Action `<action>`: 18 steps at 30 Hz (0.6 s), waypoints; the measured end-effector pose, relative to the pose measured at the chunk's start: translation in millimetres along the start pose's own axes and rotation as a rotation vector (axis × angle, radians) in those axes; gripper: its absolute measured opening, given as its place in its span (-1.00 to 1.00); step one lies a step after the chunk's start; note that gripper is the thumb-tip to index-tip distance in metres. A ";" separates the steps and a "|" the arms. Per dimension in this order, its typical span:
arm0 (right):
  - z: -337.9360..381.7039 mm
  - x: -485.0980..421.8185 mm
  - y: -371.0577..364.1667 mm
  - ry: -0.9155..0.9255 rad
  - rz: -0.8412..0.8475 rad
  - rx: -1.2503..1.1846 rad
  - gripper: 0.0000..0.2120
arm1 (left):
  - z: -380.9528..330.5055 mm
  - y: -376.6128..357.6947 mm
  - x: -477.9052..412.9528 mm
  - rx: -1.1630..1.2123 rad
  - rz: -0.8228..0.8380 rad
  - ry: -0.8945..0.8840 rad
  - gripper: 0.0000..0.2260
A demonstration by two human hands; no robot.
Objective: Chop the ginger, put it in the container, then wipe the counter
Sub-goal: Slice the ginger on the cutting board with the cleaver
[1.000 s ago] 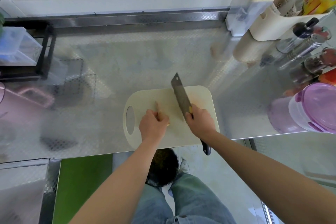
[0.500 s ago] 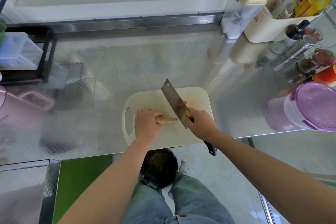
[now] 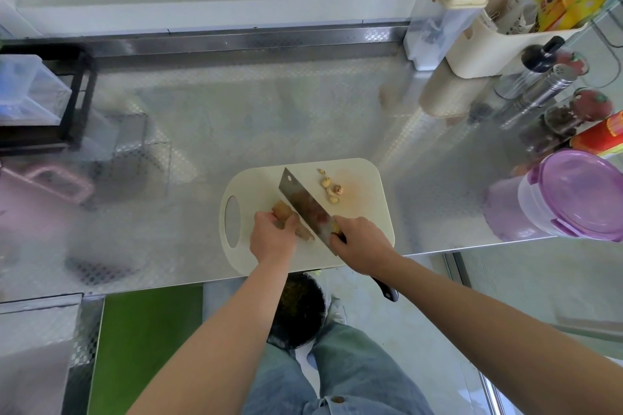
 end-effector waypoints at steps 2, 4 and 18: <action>4.6 -3.2 4.6 -0.016 -0.042 -0.051 -0.80 | -4.0 3.3 2.8 0.065 0.004 0.029 -0.69; 10.0 -8.3 6.4 -0.018 -0.057 -0.072 -0.81 | -9.1 8.4 7.6 0.129 -0.001 0.041 -0.74; 28.4 -24.0 1.5 -0.002 0.045 0.043 -0.85 | -5.5 2.1 -0.5 0.202 0.015 0.010 -0.73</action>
Point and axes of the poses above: each hand's wrist, its own x-axis away from the middle knuckle, its own y-axis out of the back of the hand, z = x × y, the point moved 6 cm from there along -x, towards the middle knuckle, and after that the axes turned 15 degrees about -x, right-handed, at the moved point
